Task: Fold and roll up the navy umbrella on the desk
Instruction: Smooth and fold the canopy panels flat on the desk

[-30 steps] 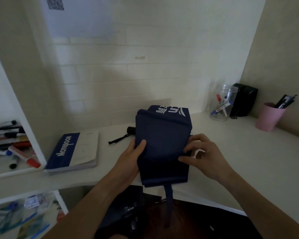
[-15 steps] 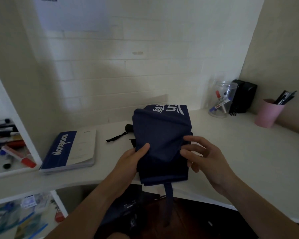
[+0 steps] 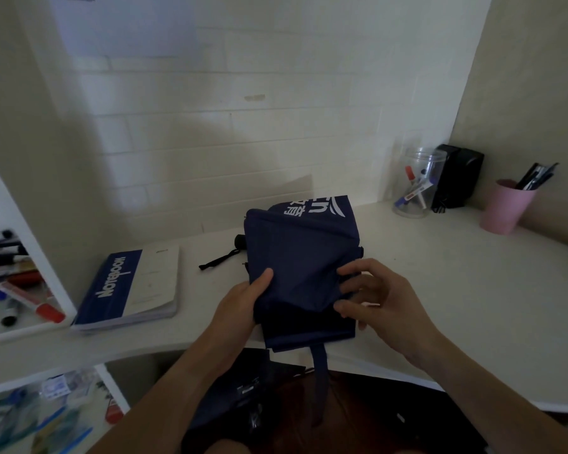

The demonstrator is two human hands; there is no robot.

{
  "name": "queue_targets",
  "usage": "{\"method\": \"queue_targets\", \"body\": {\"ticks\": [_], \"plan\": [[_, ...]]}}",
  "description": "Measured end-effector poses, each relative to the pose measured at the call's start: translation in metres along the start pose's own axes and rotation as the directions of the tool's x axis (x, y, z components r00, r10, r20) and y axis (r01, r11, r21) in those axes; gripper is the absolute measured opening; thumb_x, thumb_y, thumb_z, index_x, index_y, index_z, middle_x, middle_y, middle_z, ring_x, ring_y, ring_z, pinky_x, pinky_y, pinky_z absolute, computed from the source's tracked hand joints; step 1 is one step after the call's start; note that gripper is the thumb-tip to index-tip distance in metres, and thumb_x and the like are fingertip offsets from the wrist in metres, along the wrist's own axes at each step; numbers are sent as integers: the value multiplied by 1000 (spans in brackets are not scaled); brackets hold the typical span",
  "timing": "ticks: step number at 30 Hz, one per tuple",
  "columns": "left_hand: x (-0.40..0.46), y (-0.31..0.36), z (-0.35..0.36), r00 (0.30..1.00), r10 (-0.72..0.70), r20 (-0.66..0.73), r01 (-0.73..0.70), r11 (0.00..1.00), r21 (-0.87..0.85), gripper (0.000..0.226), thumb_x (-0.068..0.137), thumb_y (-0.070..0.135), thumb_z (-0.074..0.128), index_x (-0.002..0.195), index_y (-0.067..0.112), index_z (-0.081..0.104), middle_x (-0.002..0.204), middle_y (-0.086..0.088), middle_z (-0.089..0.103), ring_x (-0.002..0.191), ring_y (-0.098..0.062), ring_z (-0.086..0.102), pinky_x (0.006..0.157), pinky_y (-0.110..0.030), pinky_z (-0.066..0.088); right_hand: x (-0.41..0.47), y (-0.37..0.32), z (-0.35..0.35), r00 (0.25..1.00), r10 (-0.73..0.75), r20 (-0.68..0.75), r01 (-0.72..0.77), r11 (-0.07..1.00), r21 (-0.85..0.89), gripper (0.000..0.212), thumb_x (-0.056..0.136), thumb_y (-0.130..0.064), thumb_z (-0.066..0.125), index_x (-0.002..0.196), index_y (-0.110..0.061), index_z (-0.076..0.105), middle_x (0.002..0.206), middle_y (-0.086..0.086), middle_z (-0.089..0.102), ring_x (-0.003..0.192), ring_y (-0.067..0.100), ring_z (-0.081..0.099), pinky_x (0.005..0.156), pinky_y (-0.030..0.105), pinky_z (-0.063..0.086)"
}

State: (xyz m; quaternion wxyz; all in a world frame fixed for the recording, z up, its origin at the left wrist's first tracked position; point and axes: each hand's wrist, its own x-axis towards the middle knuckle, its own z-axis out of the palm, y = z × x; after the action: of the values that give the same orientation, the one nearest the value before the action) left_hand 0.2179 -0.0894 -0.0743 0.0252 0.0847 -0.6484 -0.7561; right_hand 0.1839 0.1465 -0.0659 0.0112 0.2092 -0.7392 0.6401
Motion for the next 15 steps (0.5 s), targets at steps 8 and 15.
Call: {"method": "queue_targets", "body": {"ticks": [8, 15], "plan": [[-15, -8, -6, 975, 220, 16, -206, 882, 424, 63, 94, 55, 60, 92, -6, 75, 90, -16, 78, 89, -32, 74, 83, -41, 61, -12, 13, -19, 960, -264, 90, 278, 888, -366, 35, 75, 0, 84, 103, -22, 80, 93, -13, 73, 84, 9, 71, 79, 16, 56], [-20, -23, -16, 930, 362, 59, -283, 607, 742, 59, 88, 48, 71, 41, 22, 46, 60, 0, 60, 62, -7, 61, 63, -21, 49, -24, 23, -26, 886, -404, 229, 452, 636, -625, 24, 75, -7, 85, 91, -23, 81, 91, -12, 68, 73, -1, 62, 68, 3, 41]]}}
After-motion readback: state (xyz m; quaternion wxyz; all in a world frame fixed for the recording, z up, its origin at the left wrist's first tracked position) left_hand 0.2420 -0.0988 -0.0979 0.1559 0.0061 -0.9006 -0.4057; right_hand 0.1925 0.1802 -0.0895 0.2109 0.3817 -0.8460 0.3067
